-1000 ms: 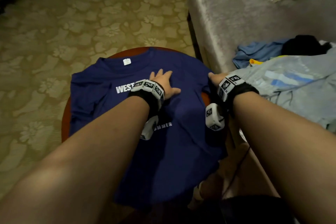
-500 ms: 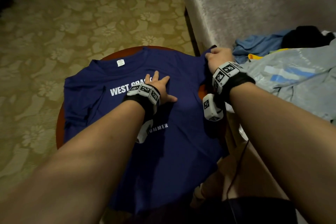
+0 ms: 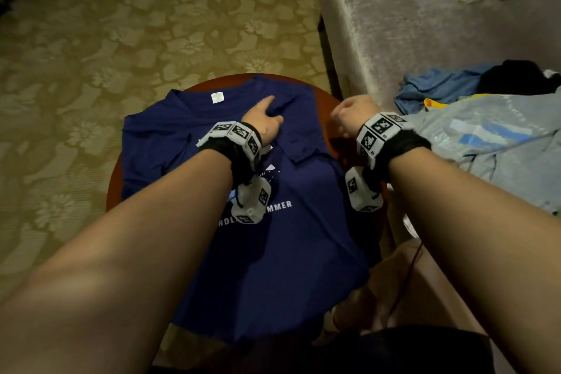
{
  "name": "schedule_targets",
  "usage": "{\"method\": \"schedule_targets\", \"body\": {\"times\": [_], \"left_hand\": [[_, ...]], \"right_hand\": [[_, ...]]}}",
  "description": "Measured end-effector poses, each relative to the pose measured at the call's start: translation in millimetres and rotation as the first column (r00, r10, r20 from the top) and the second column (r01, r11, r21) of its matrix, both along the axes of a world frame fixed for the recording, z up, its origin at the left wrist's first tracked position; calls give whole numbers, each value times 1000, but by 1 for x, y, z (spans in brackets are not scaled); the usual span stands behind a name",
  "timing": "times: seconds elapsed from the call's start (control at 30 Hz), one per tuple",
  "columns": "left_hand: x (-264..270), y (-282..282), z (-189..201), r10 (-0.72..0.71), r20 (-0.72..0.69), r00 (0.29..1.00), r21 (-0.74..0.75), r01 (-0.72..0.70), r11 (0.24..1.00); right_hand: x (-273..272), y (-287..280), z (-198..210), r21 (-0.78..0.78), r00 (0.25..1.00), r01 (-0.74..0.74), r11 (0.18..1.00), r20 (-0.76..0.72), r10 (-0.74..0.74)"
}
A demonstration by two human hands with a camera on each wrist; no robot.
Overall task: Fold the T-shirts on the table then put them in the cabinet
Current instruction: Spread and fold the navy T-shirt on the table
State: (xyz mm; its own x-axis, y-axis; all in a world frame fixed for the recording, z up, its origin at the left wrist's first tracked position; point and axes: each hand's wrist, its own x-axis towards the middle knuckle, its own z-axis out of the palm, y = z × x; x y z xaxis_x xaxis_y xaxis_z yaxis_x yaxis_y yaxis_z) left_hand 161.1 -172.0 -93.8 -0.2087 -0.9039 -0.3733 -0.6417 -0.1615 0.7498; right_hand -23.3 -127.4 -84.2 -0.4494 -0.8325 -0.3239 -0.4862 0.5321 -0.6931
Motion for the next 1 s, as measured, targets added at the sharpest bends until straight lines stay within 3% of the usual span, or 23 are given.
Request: {"method": "schedule_targets", "body": {"times": [0.13, 0.3, 0.5, 0.67, 0.87, 1.0], "left_hand": [[-11, 1, -1, -90, 125, 988, 11, 89, 996], [-7, 0, -4, -98, 197, 975, -29, 106, 994], [49, 3, 9, 146, 302, 942, -199, -88, 976], [112, 32, 20, 268, 469, 842, -173, -209, 962], [169, 84, 15, 359, 539, 762, -80, -379, 922], [192, 99, -10, 228, 655, 721, 62, -351, 934]], "right_hand": [[12, 14, 0, 70, 978, -195, 978, 89, 189], [25, 14, -1, 70, 962, -271, 960, -3, 272], [41, 14, 0, 83, 954, -266, 960, -121, 275], [43, 29, 10, 198, 917, -227, 954, -288, 277], [38, 74, 17, 477, 844, -235, 847, -332, 421], [42, 102, 26, 667, 766, -252, 701, -305, 565]]}}
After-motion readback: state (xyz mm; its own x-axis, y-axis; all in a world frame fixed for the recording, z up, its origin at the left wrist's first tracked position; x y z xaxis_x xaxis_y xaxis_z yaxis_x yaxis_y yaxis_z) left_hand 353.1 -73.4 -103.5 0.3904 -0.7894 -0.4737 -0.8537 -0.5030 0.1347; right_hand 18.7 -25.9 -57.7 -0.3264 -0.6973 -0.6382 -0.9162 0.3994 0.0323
